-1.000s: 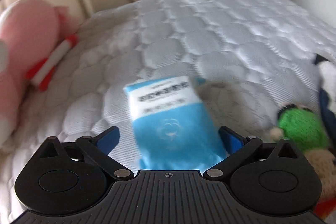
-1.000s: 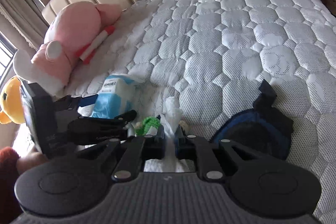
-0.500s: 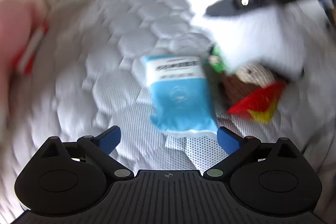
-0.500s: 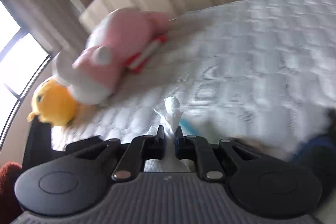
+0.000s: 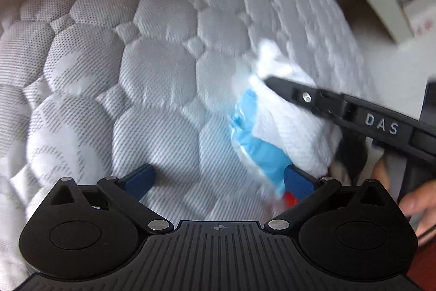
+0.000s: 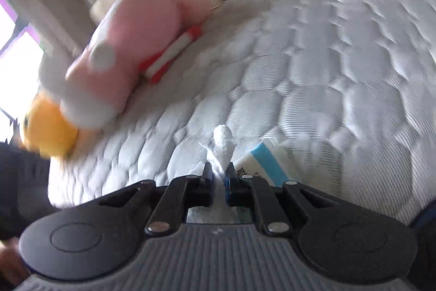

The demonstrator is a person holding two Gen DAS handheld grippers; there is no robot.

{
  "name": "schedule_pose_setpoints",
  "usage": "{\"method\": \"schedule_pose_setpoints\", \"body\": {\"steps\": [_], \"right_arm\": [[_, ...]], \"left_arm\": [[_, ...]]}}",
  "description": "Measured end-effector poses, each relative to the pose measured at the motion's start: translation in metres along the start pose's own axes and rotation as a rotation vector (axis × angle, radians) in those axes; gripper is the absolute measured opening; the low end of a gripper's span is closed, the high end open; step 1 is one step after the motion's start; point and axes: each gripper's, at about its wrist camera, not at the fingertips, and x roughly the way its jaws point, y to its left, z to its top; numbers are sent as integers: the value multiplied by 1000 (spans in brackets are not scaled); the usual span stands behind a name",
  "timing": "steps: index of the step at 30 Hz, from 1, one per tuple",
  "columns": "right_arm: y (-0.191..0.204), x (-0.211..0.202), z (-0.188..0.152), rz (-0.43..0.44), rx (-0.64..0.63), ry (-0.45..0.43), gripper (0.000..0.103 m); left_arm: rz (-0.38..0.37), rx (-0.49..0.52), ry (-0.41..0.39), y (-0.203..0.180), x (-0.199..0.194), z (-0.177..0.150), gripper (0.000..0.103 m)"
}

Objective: Organize soft objects
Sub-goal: 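Release the doll and grasp the blue wet-wipe pack with the left gripper, then wipe the blue pack with the right gripper's tissue while the left gripper holds it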

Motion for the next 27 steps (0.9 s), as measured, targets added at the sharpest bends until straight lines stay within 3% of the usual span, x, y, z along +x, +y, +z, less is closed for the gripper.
{"method": "schedule_pose_setpoints", "body": {"steps": [2,5,10,13,17,18,19,20,21,22,27], "right_arm": [[-18,-7,2,10,139,-29,8],[-38,-16,2,-26,236,-62,9],[-42,-19,-3,-248,101,-37,11],[-48,-21,-11,-190,179,-17,11],[-40,-36,-13,-161,204,-35,11],[-35,-42,-13,-160,185,-52,11],[-30,-50,-13,-155,168,-73,11],[-25,-58,-13,-148,153,-95,11],[-22,-65,-13,-138,145,-115,11],[-19,-71,-12,-128,141,-132,11],[-2,-88,-4,-134,76,-193,11]], "left_arm": [[-12,-4,-33,-2,5,4,103],[-3,37,-83,-11,11,4,103],[-4,163,-116,-35,20,2,103],[-28,263,-123,-47,23,-7,103],[-61,274,-162,-47,31,-4,102],[-73,279,-174,-47,30,-3,99],[-76,286,-181,-48,29,-2,75],[-69,294,-177,-49,26,-1,63],[-60,309,-178,-50,24,0,63],[-34,358,-191,-54,20,-1,62],[371,1127,-301,-108,11,-69,62]]}}
